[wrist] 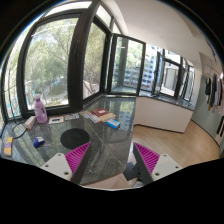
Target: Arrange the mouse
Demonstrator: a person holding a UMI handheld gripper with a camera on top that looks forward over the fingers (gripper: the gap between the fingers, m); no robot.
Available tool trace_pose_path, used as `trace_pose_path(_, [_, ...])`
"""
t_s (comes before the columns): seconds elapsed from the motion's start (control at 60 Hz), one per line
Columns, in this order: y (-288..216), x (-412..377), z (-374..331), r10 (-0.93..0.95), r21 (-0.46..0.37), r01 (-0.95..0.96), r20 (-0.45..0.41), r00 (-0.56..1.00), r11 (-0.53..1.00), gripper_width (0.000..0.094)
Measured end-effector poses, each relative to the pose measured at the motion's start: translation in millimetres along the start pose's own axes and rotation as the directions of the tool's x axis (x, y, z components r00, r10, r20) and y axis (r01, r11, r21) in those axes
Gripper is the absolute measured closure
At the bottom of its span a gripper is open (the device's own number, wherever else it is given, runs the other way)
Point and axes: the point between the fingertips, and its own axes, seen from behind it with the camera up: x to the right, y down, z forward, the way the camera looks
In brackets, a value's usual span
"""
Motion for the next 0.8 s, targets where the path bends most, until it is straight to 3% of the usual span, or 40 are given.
trace_pose_path(0.183, [25, -10, 6, -0.008, -0.054, 0.008, 0.003, 1.0, 0.999, 0.0084])
trace_pose_path(0.383, [92, -67, 16, -0.066, -0.161, 0.077, 0.073, 0.995, 0.984, 0.0082])
trace_pose_path(0.567, [158, -168, 15, -0.091, -0.227, 0.145, 0.232, 0.969, 0.963, 0.0077])
trace_pose_path(0.8, [177, -337, 33, -0.085, -0.17, 0.179, 0.45, 0.889, 0.969, 0.0075])
